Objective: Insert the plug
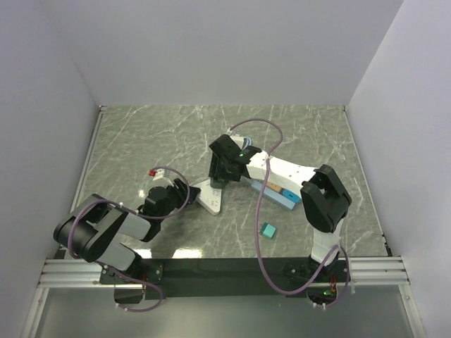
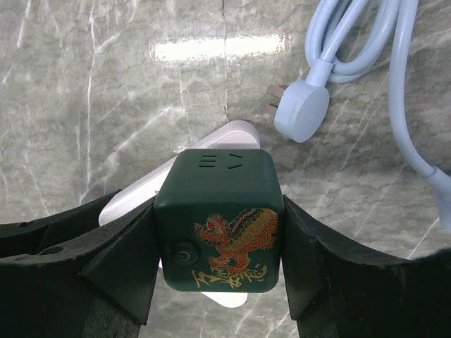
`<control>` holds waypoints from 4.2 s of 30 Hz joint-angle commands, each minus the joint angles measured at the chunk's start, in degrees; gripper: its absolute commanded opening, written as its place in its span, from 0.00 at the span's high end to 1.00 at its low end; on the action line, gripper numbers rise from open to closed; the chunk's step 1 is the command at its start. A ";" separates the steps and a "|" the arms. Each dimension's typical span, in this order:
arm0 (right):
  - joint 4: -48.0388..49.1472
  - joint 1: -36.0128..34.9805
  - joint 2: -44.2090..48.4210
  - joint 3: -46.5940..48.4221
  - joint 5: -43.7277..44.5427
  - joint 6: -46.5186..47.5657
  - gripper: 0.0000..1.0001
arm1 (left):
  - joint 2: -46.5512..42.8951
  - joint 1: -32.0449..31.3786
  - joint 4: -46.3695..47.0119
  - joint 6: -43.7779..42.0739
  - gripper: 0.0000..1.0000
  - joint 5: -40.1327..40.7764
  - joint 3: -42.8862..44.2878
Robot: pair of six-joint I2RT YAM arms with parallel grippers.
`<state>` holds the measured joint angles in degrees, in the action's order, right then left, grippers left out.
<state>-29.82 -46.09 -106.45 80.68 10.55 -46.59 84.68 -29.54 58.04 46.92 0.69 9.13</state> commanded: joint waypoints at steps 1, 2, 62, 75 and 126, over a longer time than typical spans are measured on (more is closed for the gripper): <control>-0.77 -1.11 -2.44 -0.70 1.58 0.88 1.00 | 1.36 -0.25 1.20 -0.77 0.75 -2.01 1.33; -0.76 -1.20 -2.53 -0.79 1.50 0.80 1.00 | 1.36 -0.26 1.02 -0.77 0.77 -2.01 1.33; 10.84 -9.81 -10.26 -12.92 0.44 -8.43 1.00 | 5.67 -0.17 0.76 -1.12 1.00 -1.39 1.51; 1.53 -9.38 -5.27 -5.28 8.78 -2.46 0.89 | 6.81 -0.17 0.76 -1.74 1.00 -0.87 2.21; -11.05 -6.65 41.77 -41.03 2.03 8.71 0.02 | -23.94 1.41 -14.61 -6.93 0.00 4.85 -3.94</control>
<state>-41.93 -53.23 -64.25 40.95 14.46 -39.03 63.96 -28.32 46.19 41.25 4.47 5.80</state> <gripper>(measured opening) 0.976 0.994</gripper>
